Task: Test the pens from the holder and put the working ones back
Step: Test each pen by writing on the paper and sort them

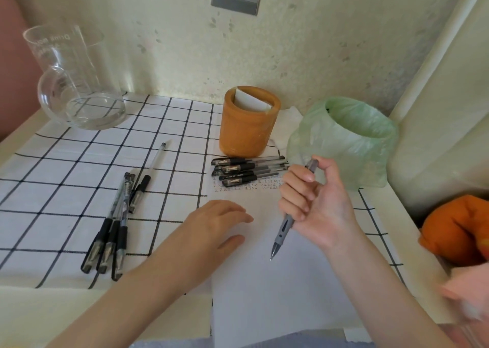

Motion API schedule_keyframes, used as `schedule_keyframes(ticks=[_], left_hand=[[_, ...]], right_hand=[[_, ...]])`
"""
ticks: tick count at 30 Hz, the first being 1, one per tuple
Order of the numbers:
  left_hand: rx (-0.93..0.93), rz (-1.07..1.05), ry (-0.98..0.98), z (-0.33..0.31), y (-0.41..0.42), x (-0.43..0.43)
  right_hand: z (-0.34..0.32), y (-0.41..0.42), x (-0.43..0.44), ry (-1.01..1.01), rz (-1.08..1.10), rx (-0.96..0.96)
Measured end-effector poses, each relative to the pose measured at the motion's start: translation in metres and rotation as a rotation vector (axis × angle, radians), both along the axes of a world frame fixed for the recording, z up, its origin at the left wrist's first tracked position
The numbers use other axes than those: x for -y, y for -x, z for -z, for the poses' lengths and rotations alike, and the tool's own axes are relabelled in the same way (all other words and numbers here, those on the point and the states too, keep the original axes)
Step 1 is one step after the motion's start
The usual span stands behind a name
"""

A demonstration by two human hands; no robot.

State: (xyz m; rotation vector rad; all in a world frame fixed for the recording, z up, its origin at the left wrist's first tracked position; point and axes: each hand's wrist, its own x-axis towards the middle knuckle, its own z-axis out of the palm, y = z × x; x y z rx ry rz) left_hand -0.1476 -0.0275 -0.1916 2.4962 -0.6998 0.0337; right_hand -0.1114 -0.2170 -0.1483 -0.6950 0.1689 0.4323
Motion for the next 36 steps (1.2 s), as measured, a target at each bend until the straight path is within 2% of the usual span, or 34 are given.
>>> schedule_keyframes(ticks=[4,8,10,14,18,21,24,31,36], left_hand=[[-0.065,0.040,-0.085,0.006,0.000,-0.001],[-0.079,0.041,-0.081,0.008,0.001,0.000],[-0.074,0.056,-0.192,0.005,0.001,-0.002],[-0.168,0.062,-0.198,0.004,0.002,-0.002],[-0.076,0.047,-0.284,0.003,0.001,-0.004],[-0.084,0.055,-0.215,0.003,0.001,-0.002],[-0.058,0.078,-0.170,0.009,0.001,-0.002],[-0.046,0.110,-0.173,0.012,0.001,-0.003],[-0.038,0.089,-0.142,0.014,0.000,-0.003]], right_hand=[[-0.004,-0.002,0.005,-0.045,-0.009,0.052],[-0.005,-0.010,0.013,0.104,0.096,0.098],[-0.001,-0.017,0.016,0.149,0.183,0.082],[0.006,-0.027,0.026,0.574,0.226,0.201],[0.013,-0.031,0.027,0.716,0.183,0.250],[0.024,-0.036,0.028,0.856,0.282,0.284],[0.035,-0.041,0.033,0.902,0.411,0.297],[0.049,-0.046,0.038,1.034,0.457,0.307],[0.058,-0.049,0.037,1.124,0.564,0.387]])
